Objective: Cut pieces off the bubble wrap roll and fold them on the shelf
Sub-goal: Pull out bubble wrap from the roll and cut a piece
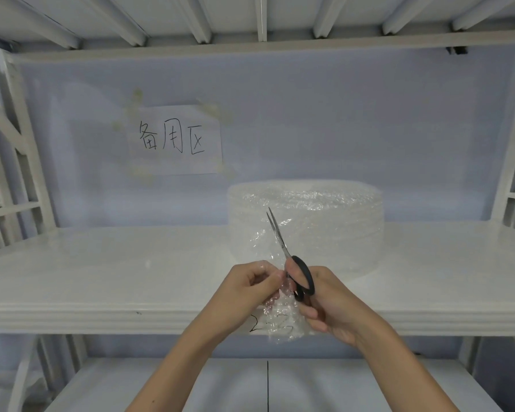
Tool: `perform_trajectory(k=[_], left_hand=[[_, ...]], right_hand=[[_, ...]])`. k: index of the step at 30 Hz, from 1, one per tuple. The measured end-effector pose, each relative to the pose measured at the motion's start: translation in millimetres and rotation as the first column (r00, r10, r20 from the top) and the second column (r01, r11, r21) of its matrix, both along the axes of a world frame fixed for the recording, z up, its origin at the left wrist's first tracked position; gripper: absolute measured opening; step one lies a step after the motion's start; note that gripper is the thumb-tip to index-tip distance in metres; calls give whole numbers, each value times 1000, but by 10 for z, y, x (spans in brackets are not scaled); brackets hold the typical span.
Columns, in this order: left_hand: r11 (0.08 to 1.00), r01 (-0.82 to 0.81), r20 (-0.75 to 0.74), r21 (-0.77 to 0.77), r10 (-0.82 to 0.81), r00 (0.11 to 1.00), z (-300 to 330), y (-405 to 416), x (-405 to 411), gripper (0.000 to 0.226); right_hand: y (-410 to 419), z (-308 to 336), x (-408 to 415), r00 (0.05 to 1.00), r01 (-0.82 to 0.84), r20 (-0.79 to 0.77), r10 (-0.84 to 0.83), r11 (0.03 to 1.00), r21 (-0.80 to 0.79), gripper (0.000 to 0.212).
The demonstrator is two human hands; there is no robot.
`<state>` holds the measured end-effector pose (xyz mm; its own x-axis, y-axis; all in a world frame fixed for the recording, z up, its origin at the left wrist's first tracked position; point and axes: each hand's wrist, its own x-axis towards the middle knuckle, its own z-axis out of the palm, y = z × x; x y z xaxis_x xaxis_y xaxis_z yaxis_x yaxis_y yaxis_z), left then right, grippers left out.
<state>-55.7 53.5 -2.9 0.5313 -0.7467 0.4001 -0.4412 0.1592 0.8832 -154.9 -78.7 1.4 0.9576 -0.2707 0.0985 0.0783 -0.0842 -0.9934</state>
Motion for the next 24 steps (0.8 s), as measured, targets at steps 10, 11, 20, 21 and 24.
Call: perform_trajectory(k=[10, 11, 20, 21, 24], left_hand=[[997, 3, 37, 77, -6, 999, -19, 32, 15, 23], [994, 14, 52, 105, -19, 998, -31, 38, 4, 24], [998, -51, -82, 23, 53, 995, -20, 143, 73, 25], [997, -83, -91, 3, 83, 992, -10, 161, 98, 24], [986, -162, -120, -41, 157, 980, 11, 181, 174, 20]], right_hand=[[-10, 78, 61, 1000, 7, 29, -7, 1000, -3, 50], [-12, 87, 60, 1000, 6, 30, -6, 1000, 3, 48], [204, 242, -190, 977, 149, 174, -124, 979, -139, 38], [222, 267, -252, 964, 188, 213, -161, 976, -114, 31], [132, 288, -392, 895, 381, 286, -341, 919, -97, 18]])
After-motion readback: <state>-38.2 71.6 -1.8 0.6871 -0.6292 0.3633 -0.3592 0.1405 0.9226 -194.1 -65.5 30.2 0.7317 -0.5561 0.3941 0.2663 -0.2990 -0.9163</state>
